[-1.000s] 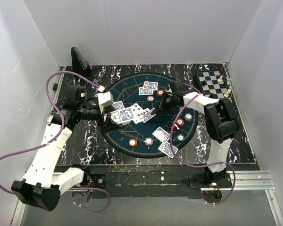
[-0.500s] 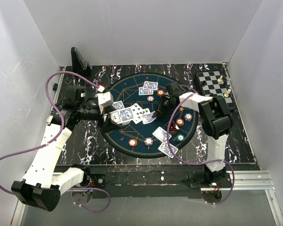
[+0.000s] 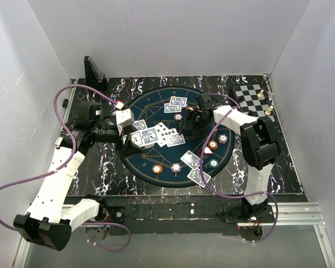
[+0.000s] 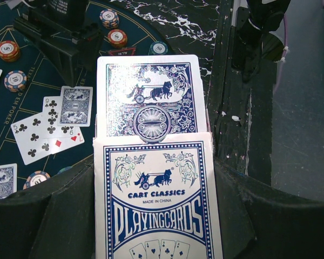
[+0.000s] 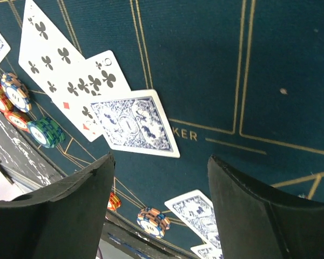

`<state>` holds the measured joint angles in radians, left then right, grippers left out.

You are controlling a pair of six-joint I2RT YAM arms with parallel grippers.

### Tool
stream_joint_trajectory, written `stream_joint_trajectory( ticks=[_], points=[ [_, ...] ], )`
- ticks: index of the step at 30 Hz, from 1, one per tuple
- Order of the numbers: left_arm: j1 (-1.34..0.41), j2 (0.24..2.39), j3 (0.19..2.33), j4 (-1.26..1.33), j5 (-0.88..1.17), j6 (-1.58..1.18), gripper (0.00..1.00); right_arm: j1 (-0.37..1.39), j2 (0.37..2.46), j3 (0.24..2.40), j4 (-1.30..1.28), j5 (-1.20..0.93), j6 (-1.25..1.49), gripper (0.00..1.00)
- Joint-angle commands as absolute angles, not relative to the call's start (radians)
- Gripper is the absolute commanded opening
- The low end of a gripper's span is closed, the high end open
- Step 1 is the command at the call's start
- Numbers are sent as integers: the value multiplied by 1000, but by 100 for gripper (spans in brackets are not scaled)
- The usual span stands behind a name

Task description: Distribute texas hold em gaming equipment

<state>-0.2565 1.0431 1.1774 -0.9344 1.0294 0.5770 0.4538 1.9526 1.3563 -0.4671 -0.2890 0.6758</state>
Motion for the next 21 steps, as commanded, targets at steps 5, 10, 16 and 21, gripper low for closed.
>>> stream_joint_trajectory(
  ticks=[5, 10, 16, 21],
  points=[
    [-253, 1019, 1212, -930, 1057, 575, 42, 459, 1628, 1385, -506, -340, 724, 84],
    [-253, 1022, 1209, -930, 1055, 583, 42, 477, 1456, 1342, -367, -560, 843, 87],
    [-253, 1037, 1210, -927, 1055, 586, 42, 603, 1391, 1364, -296, -617, 929, 88],
    [-253, 1040, 1213, -917, 1051, 580, 42, 704, 1405, 1391, -305, -580, 927, 89]
  ],
)
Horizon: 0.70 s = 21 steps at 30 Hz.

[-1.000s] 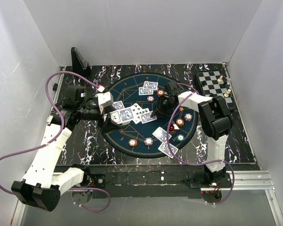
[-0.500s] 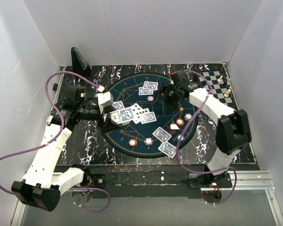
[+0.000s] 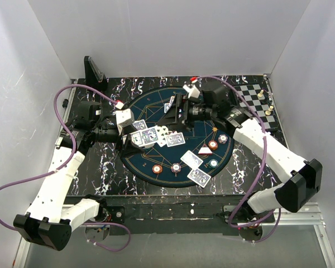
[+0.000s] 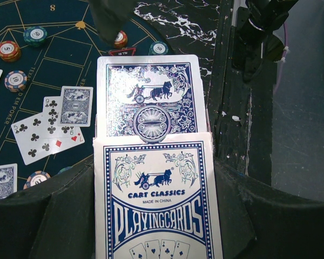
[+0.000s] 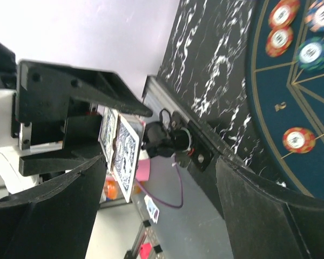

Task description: Distribute texas hold em gaming equipment

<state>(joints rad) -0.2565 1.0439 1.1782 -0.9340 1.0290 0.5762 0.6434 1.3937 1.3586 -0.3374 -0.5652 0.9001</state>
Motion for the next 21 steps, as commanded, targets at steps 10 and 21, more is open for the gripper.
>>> stream_joint_trajectory(
  ticks=[10, 21],
  points=[
    [-255, 1055, 1213, -902, 1054, 583, 42, 802, 1465, 1382, -261, -572, 962, 84],
    [-255, 1051, 1195, -881, 1069, 575, 42, 795, 1447, 1347, -250, -574, 993, 51]
  ],
)
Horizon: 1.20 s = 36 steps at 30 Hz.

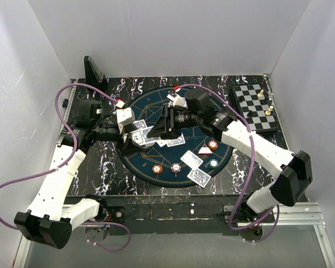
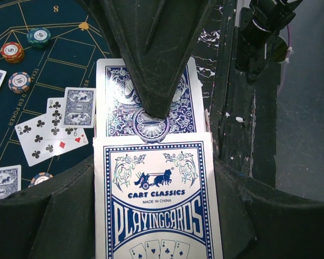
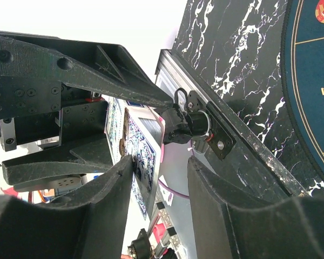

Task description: Distribute texas hold em gaming equipment

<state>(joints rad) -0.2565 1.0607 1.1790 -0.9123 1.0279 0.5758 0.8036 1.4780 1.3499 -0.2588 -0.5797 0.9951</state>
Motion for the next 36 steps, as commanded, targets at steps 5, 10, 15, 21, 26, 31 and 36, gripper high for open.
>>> stream_joint_trajectory(
  ticks=[5, 10, 15, 21, 26, 31, 36],
  points=[
    [-255, 1043, 1201, -870, 1072, 557, 42, 775, 1417, 1330, -271, -572, 986, 49],
    [-255, 1045, 1212, -870, 1080, 551, 42, 758, 1387, 1309, -282, -569, 979, 48],
    [-253, 1042, 1207, -868, 1077, 551, 42, 741, 1364, 1302, -301, -566, 976, 42],
    [-253, 1037, 1198, -861, 1075, 548, 42, 713, 1330, 1302, -336, -563, 965, 29],
    [-253, 1042, 1201, -854, 1081, 542, 42, 686, 1296, 1296, -356, -564, 962, 27],
    [-253, 1039, 1200, -853, 1077, 541, 42, 644, 1269, 1304, -403, -564, 937, 25],
    [-255, 1029, 1201, -862, 1066, 538, 42, 569, 1230, 1253, -454, -546, 890, 9]
  ],
)
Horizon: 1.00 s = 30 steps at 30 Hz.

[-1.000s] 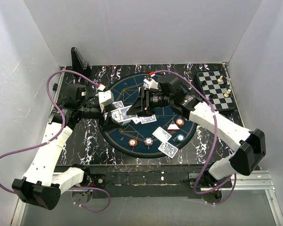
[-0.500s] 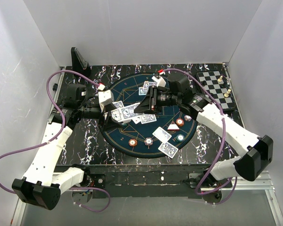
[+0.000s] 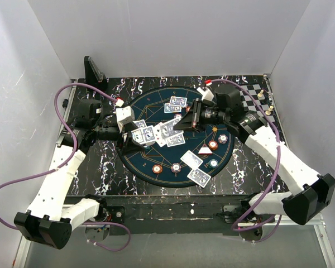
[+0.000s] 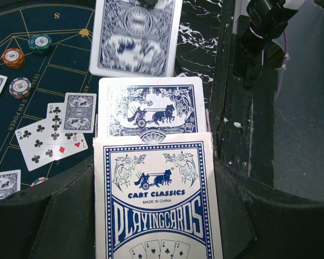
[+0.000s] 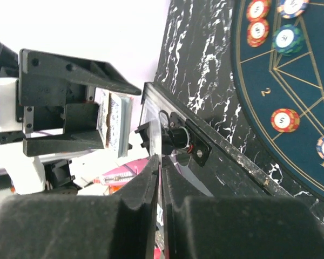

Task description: Distribute texas hold em gaming equipment

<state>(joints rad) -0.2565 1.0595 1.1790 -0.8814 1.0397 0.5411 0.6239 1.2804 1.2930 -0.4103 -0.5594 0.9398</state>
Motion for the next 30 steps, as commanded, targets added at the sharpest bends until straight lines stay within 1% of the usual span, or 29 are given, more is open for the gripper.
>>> stream_joint_trajectory(
  ticks=[1, 5, 8, 13, 18, 24, 25, 27, 30],
  points=[
    [-255, 1028, 1201, -865, 1065, 541, 42, 545, 1230, 1235, -445, -555, 888, 2],
    [-253, 1020, 1195, -877, 1054, 545, 42, 483, 1275, 1175, -379, -598, 888, 1],
    [-255, 1016, 1169, -858, 1046, 531, 42, 476, 1373, 1181, -344, -589, 858, 1],
    [-235, 1003, 1092, -782, 1019, 499, 41, 474, 1636, 1268, -321, -560, 790, 1],
    [-201, 997, 1063, -787, 1020, 512, 41, 474, 1865, 1388, -336, -477, 741, 1],
    [-172, 986, 1026, -790, 1032, 526, 41, 477, 1996, 1437, -347, -414, 741, 1],
    [-170, 983, 1020, -790, 1032, 531, 41, 477, 2009, 1436, -351, -401, 736, 9],
    [-170, 980, 1012, -793, 1032, 538, 41, 482, 2022, 1437, -376, -370, 730, 27],
    [-170, 982, 1014, -793, 1040, 545, 41, 491, 2016, 1448, -434, -322, 709, 57]
  ],
)
